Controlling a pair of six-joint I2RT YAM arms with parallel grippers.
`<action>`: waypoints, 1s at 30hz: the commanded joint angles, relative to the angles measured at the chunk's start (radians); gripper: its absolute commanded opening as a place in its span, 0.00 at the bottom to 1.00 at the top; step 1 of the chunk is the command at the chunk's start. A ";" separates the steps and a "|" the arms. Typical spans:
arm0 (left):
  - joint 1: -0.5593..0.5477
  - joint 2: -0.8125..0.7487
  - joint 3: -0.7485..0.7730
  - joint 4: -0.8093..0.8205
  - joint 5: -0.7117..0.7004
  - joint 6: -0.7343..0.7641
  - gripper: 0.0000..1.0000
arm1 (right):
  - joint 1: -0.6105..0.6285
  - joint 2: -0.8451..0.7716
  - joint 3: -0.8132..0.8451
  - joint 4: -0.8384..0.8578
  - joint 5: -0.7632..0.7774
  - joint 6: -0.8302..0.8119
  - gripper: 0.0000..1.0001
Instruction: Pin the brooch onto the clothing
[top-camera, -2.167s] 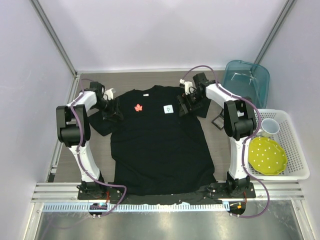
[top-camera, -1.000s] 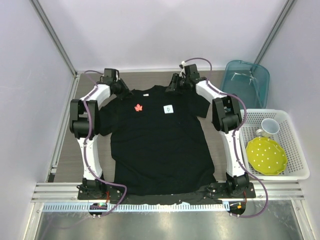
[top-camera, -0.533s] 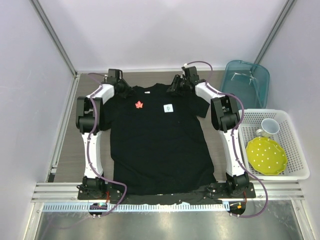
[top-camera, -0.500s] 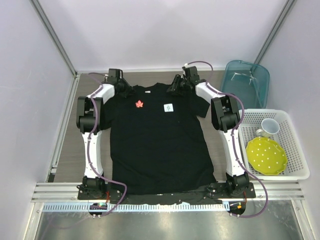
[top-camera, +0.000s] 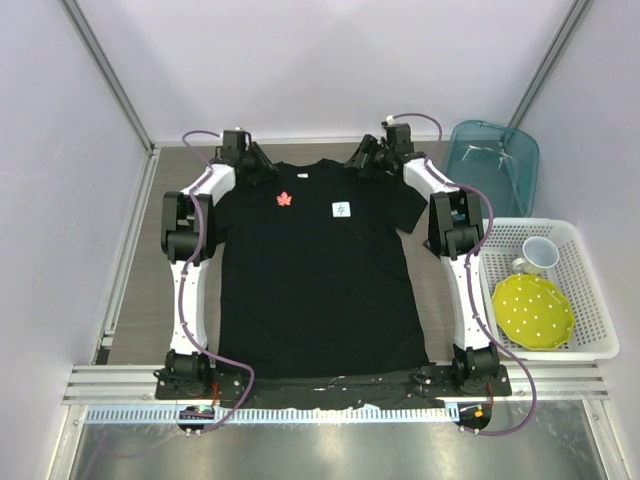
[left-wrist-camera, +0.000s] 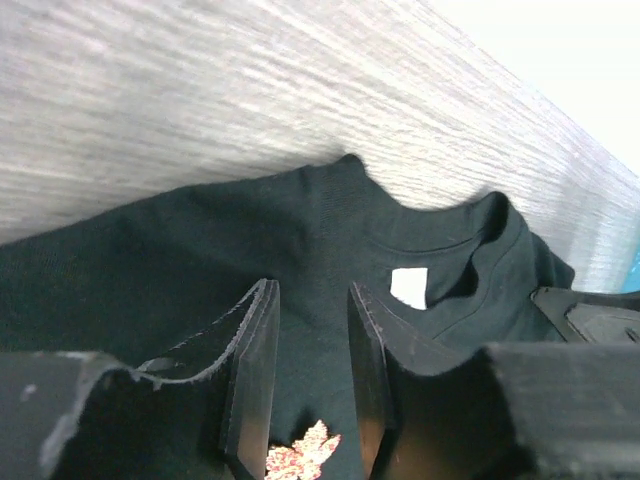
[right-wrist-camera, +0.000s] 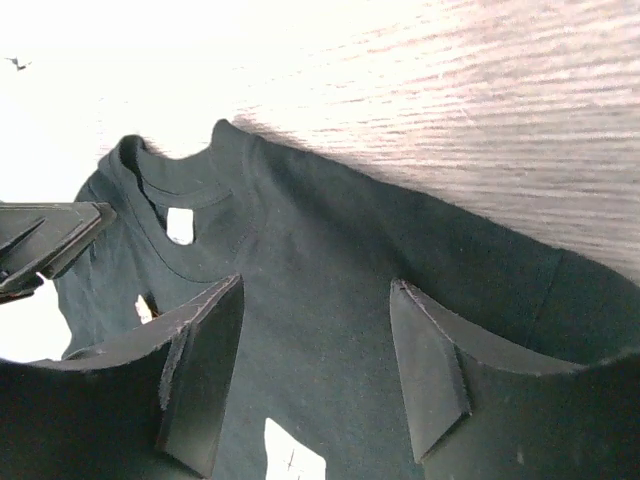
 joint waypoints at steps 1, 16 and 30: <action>0.003 -0.029 0.113 0.042 0.043 0.162 0.39 | -0.003 -0.029 0.066 0.039 -0.038 -0.042 0.68; 0.018 -0.447 0.098 -0.337 -0.019 0.589 1.00 | 0.006 -0.523 -0.117 -0.150 0.134 -0.498 0.94; 0.012 -0.768 -0.385 -0.487 -0.208 0.540 1.00 | 0.008 -0.973 -0.881 -0.135 0.180 -0.578 0.95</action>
